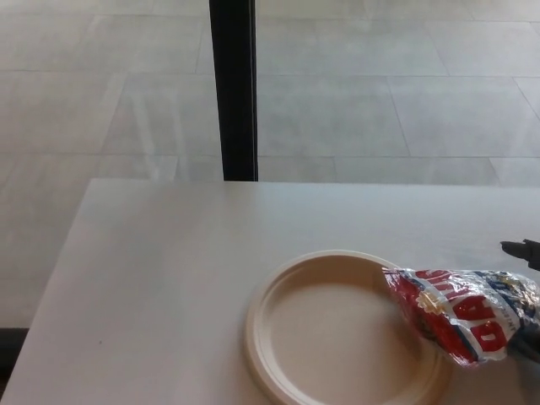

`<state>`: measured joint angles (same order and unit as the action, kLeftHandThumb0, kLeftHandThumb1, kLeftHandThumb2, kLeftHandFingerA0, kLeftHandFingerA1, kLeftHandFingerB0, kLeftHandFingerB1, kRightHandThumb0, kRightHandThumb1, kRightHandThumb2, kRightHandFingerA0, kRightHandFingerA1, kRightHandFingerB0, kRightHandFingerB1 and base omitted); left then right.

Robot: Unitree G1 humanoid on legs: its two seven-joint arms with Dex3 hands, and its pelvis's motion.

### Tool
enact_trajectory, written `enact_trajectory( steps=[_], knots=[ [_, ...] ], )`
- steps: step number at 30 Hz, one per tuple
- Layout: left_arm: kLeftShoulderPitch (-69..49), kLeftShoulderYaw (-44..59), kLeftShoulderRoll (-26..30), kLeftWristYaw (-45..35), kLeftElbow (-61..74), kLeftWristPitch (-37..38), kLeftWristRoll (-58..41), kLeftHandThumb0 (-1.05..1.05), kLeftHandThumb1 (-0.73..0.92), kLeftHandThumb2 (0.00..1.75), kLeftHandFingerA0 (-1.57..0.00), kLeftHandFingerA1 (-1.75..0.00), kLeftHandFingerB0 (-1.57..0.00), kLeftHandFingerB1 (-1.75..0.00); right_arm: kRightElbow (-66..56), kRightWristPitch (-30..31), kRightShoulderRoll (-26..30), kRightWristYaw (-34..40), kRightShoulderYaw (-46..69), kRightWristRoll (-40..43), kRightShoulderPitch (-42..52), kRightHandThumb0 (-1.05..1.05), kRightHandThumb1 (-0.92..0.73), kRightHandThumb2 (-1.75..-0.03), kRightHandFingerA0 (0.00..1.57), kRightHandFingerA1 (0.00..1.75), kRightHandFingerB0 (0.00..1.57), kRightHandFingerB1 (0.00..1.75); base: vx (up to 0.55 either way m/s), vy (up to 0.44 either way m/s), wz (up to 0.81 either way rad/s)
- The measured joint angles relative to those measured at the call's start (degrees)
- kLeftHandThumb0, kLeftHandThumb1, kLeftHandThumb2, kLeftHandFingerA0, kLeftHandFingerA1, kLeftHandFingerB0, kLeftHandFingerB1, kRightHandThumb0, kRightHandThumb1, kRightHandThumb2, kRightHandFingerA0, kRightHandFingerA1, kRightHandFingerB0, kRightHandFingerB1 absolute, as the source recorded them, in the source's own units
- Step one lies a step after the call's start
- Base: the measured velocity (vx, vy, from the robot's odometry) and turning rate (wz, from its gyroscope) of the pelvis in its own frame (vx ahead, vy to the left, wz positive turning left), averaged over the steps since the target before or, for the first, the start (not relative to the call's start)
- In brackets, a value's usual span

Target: The robot uses its right hand to pick up a bag of sunflower seeds kept in the middle of the desk and tilts it over a plate kept next to it to pour out a few seeds and then puts the bag of seeds back on the desk

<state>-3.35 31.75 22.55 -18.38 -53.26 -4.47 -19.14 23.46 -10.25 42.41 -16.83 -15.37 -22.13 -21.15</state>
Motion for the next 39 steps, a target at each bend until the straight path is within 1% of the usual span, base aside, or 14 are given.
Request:
enact_trajectory(
  steps=[3,4,5,6,9,17,18,20,28,30,31,32,36,39],
  knots=[
    [0.0,-0.24,0.0,0.31,-0.26,0.24,0.14,-0.67,0.56,1.12,-0.24,-0.75,-0.04,-0.59,0.52,-0.15,-0.05,0.0,-0.29,-0.78,0.0,-0.86,-0.48,-0.85,0.0,0.04,0.0,0.1,0.0,0.0,0.0],
    [0.1,-0.31,0.0,0.45,-0.64,0.41,0.17,-0.65,0.74,0.85,-0.19,-0.9,-0.06,-0.64,1.02,-0.34,-0.12,0.11,-0.38,-1.2,-0.01,-0.85,-0.47,-0.85,0.0,0.05,0.0,0.11,0.0,0.0,0.0],
    [0.19,-0.31,0.01,0.51,-0.98,0.53,0.18,-0.67,0.57,1.12,-0.2,-0.73,-0.02,-0.58,1.32,-0.49,-0.23,0.2,-0.43,-1.47,-0.02,-0.86,-0.5,-0.86,0.0,0.03,0.05,0.1,0.0,0.0,0.0],
    [0.25,-0.29,0.0,0.53,-1.4,0.67,0.16,-0.64,0.74,0.87,-0.12,-0.99,-0.05,-0.67,1.53,-0.64,-0.46,0.27,-0.51,-1.81,-0.05,-0.89,-0.53,-0.88,0.0,0.01,0.08,0.07,0.0,0.0,0.0],
    [0.12,-0.32,-0.01,0.53,-1.58,0.98,0.14,-0.64,0.59,1.14,-0.2,-0.72,-0.02,-0.58,1.76,-1.05,-1.18,0.27,-0.87,-2.54,-0.18,-0.88,-0.53,-0.88,0.0,0.02,0.08,0.11,0.0,0.0,0.0],
    [-1.2,-0.84,-0.13,0.75,-0.54,1.58,0.21,-0.69,0.57,1.11,-0.23,-0.73,-0.07,-0.59,4.09,-2.12,-2.28,0.24,-1.66,-3.53,-0.34,-0.86,-0.53,-0.86,0.0,0.0,0.08,0.06,0.0,0.0,0.0],
    [-1.33,-0.94,-0.13,0.84,-0.53,1.59,0.25,-0.66,0.77,0.84,-0.17,-0.84,-0.08,-0.64,4.42,-2.22,-2.33,0.23,-1.78,-3.64,-0.4,-0.85,-0.51,-0.86,0.0,0.02,0.05,0.08,0.0,0.0,0.0],
    [-1.41,-1.1,-0.14,0.86,-0.66,1.74,0.28,-0.65,0.59,1.14,-0.18,-0.69,-0.03,-0.57,4.63,-2.21,-2.5,0.16,-1.95,-3.91,-0.59,-0.86,-0.52,-0.85,0.0,0.0,0.08,0.07,0.0,0.0,0.0],
    [-0.9,-1.59,-0.2,0.77,-1.84,2.23,0.28,-0.67,0.58,1.12,-0.2,-0.71,-0.02,-0.57,4.73,-1.7,-4.51,-0.43,-2.0,-4.47,-1.65,-0.76,-0.37,-0.72,0.0,0.01,0.03,0.18,0.0,0.0,0.0],
    [-1.08,-1.73,-0.21,0.8,-1.37,2.23,0.28,-0.62,0.62,1.15,-0.18,-0.69,-0.02,-0.56,5.4,-1.53,-4.84,-0.49,-1.88,-4.43,-1.84,-0.78,-0.45,-0.79,0.0,0.09,0.05,0.14,0.0,0.0,0.0],
    [-1.24,-1.78,-0.21,0.8,-1.16,2.23,0.28,-0.62,0.79,0.83,-0.21,-0.84,-0.07,-0.6,5.76,-1.46,-4.95,-0.51,-1.81,-4.4,-1.84,-0.75,-0.43,-0.78,0.0,0.14,0.04,0.16,0.0,0.0,0.0],
    [-1.47,-1.76,-0.24,0.86,-0.91,2.22,0.26,-0.67,0.59,1.12,-0.2,-0.71,-0.01,-0.56,6.23,-1.41,-5.07,-0.52,-1.73,-4.38,-1.84,-0.69,-0.41,-0.82,0.0,0.26,0.0,0.23,0.0,0.0,0.0],
    [-2.02,-1.84,-0.27,0.86,-0.86,2.22,0.27,-0.66,0.69,1.04,-0.24,-0.76,-0.06,-0.59,8.14,-1.67,-5.96,-0.12,-1.34,-4.29,-1.9,-0.64,-0.54,-0.56,0.03,0.34,0.02,0.25,0.0,0.0,0.0],
    [-2.14,-1.94,-0.38,0.85,-0.87,2.23,0.27,-0.65,0.81,0.83,-0.2,-0.82,-0.05,-0.57,8.34,-1.84,-6.41,0.27,-1.19,-4.34,-1.91,-0.64,-0.4,-0.8,0.0,0.42,0.0,0.27,0.0,0.0,0.0]
  ],
)
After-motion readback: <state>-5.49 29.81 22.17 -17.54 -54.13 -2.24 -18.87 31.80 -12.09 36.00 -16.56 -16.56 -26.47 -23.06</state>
